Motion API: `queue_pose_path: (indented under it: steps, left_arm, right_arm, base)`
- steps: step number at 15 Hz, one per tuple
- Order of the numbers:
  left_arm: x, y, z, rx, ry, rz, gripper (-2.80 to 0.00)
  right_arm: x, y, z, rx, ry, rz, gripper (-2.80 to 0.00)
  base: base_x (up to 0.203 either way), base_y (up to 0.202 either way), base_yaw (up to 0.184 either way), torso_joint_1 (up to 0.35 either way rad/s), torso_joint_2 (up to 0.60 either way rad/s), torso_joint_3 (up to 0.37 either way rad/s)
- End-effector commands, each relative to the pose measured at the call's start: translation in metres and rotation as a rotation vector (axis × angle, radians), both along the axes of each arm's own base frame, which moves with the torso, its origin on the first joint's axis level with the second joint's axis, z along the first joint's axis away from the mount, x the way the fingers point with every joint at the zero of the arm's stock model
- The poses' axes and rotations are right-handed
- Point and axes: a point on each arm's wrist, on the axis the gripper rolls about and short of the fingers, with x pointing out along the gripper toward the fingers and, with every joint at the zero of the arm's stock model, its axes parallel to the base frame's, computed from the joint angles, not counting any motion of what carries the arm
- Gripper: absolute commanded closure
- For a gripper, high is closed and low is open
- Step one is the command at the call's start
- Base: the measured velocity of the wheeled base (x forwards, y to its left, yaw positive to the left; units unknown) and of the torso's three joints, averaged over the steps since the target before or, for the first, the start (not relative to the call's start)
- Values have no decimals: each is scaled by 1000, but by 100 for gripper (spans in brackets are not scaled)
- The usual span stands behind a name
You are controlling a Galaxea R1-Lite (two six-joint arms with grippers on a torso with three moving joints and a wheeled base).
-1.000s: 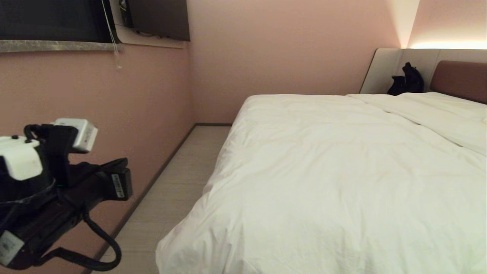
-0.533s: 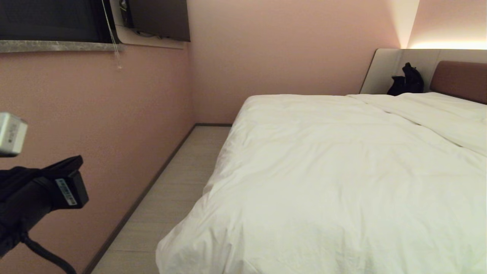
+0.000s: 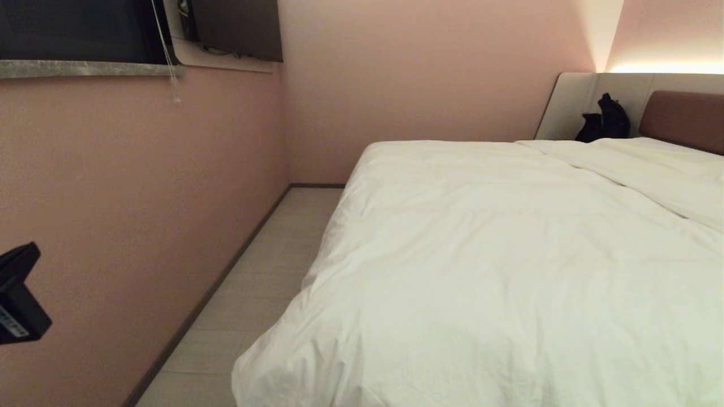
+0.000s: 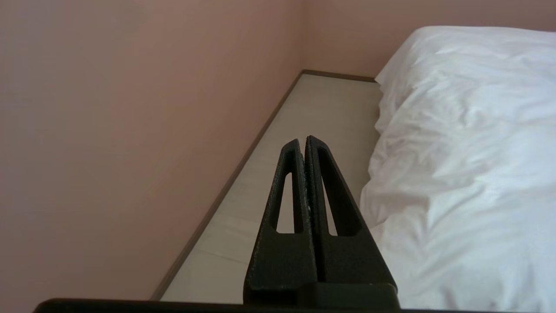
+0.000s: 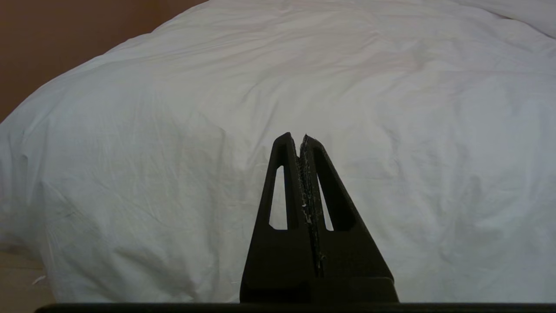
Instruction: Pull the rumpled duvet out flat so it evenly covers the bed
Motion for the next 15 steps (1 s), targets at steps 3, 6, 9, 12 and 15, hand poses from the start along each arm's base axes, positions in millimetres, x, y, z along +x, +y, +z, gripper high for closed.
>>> queue_pose_path:
  steps: [3, 6, 9, 12, 15]
  left_arm:
    - [-39, 15, -1, -27, -58, 17, 0]
    - [-58, 25, -2, -40, -102, 98, 0]
    - [-70, 30, -2, -37, -140, 188, 0]
    - [-78, 32, -8, -25, -146, 216, 0]
    - [-94, 35, -13, -28, -186, 261, 0]
  right_arm:
    - [0, 0, 0, 0, 0, 1, 0]
    - [0, 0, 0, 0, 0, 1, 0]
    - [0, 0, 0, 0, 0, 1, 0]
    - [0, 0, 0, 0, 0, 1, 0]
    - [0, 0, 0, 0, 0, 1, 0]
  base:
    - [0, 0, 0, 0, 0, 0]
    - [0, 0, 0, 0, 0, 0]
    - [0, 0, 0, 0, 0, 0]
    - [0, 0, 0, 0, 0, 0]
    - [0, 0, 0, 0, 0, 0]
